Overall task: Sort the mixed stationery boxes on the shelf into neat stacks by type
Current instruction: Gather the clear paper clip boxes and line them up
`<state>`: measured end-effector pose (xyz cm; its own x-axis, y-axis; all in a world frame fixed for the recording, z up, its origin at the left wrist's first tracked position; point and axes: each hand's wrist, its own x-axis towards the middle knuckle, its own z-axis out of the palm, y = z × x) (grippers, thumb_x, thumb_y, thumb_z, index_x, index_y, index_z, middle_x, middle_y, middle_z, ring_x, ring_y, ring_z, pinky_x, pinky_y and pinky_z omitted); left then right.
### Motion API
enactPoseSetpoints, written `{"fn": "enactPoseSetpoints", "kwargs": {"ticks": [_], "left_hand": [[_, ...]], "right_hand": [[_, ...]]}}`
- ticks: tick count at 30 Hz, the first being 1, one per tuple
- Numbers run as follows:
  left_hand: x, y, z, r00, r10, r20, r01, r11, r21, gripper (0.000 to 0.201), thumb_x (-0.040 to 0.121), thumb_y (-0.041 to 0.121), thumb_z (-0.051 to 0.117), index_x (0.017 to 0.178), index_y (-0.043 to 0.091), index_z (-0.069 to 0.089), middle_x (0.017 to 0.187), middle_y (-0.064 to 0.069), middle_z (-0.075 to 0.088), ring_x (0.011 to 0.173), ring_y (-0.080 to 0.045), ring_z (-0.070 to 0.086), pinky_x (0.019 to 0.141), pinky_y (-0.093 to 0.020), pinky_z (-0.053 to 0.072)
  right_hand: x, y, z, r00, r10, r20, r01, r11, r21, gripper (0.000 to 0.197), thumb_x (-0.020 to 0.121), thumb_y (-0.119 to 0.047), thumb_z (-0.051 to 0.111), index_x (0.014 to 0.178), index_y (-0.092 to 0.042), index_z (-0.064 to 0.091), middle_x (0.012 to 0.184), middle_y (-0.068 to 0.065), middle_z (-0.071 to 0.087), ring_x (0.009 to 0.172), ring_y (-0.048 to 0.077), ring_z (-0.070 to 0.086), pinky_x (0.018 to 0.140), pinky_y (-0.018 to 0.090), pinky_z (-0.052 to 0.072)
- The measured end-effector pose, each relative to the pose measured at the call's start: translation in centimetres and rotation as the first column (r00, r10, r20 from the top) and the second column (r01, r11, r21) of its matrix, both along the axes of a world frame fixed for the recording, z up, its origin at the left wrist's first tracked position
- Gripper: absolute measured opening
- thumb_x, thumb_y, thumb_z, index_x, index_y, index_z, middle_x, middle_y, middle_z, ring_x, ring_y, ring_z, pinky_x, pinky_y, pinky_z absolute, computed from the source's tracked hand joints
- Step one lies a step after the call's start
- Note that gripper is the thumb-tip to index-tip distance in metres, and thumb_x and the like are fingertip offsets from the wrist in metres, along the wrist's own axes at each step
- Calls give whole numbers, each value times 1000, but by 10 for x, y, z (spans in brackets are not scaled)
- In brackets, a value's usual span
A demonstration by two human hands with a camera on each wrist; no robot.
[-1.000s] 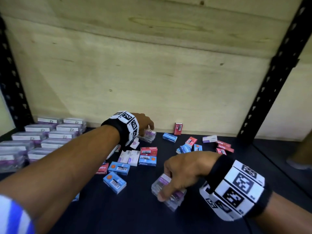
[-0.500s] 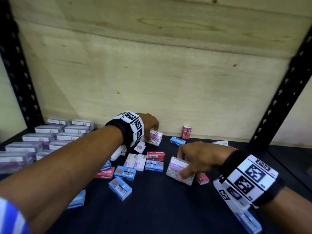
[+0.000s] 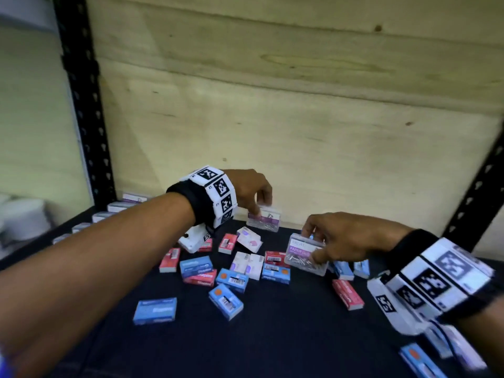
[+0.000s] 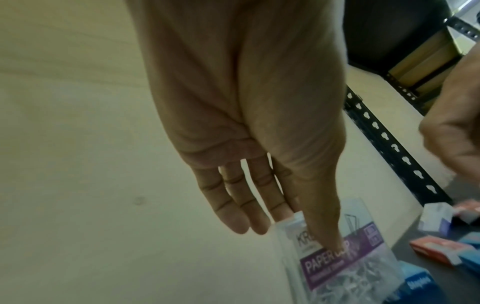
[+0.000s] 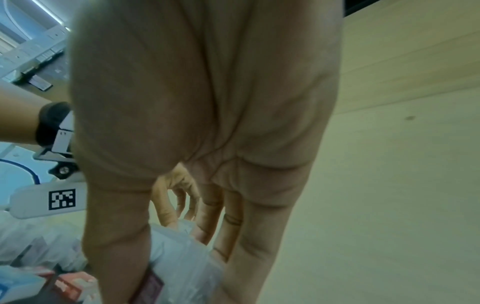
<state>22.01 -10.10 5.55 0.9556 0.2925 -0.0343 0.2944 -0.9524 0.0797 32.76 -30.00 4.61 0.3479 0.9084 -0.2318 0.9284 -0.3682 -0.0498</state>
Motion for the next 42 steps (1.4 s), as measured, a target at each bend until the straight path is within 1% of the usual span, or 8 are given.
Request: {"fn": "enactPoseSetpoints", "kwargs": {"ticks": [4, 11, 15, 19, 26, 34, 38, 42], "left_hand": [[-56, 14, 22, 995, 91, -36, -91, 996, -15, 36, 83, 24, 75, 117, 21, 65, 94, 14, 61, 76, -1, 54, 61, -9, 35], [-169, 30, 44, 947, 293, -129, -302, 952, -54, 36, 75, 26, 82, 108, 28, 69, 90, 18, 64, 80, -2, 61, 73, -22, 47], [-226, 36, 44, 909, 368, -196, -389, 918, -76, 37, 72, 23, 85, 105, 29, 71, 97, 13, 68, 90, -7, 64, 81, -25, 53], [-267, 45, 26, 849, 459, -262, -493, 866, -79, 34, 71, 22, 85, 101, 31, 70, 99, 12, 68, 83, 1, 61, 68, -17, 43], [-295, 60, -10, 789, 532, -309, -582, 807, -97, 36, 73, 17, 84, 104, 25, 70, 99, 9, 67, 80, 0, 60, 66, -14, 44], [-298, 72, -27, 810, 536, -239, -577, 801, -157, 35, 71, 17, 84, 103, 27, 72, 91, 11, 66, 82, -3, 60, 69, -15, 43], [-298, 75, -33, 827, 520, -213, -552, 823, -134, 36, 71, 17, 85, 101, 30, 71, 92, 12, 65, 89, -7, 62, 76, -19, 49], [-299, 76, -31, 831, 524, -187, -549, 827, -122, 38, 71, 15, 85, 102, 31, 70, 100, 11, 65, 88, -4, 61, 72, -17, 47]], "right_hand": [[-34, 33, 7, 996, 88, -10, -87, 995, 56, 33, 87, -37, 70, 112, -32, 50, 105, -9, 59, 86, 11, 55, 68, 24, 41], [-109, 100, 8, 949, 315, -4, -312, 943, 111, 46, 87, -40, 70, 127, -25, 51, 116, -4, 58, 100, 17, 55, 85, 30, 47], [-157, 128, 3, 901, 433, -25, -427, 896, 125, 46, 85, -40, 72, 124, -25, 54, 106, -6, 55, 95, 17, 55, 79, 27, 44], [-195, 146, -4, 863, 504, -34, -501, 863, 73, 48, 85, -39, 73, 126, -26, 54, 106, -6, 58, 94, 16, 55, 79, 26, 43], [-222, 157, -20, 844, 536, 9, -536, 844, -18, 46, 85, -35, 75, 124, -19, 59, 105, -3, 61, 92, 19, 56, 74, 29, 43], [-227, 166, -29, 864, 503, -25, -504, 864, -22, 40, 85, -35, 75, 118, -16, 63, 102, 2, 70, 84, 17, 60, 74, 30, 49], [-226, 169, -31, 868, 497, -16, -497, 868, -2, 42, 85, -34, 76, 120, -19, 59, 91, -2, 61, 90, 20, 59, 75, 30, 48], [-220, 169, -32, 859, 512, -24, -511, 859, 33, 48, 83, -36, 77, 124, -21, 57, 109, -1, 62, 92, 18, 56, 75, 28, 44]]}}
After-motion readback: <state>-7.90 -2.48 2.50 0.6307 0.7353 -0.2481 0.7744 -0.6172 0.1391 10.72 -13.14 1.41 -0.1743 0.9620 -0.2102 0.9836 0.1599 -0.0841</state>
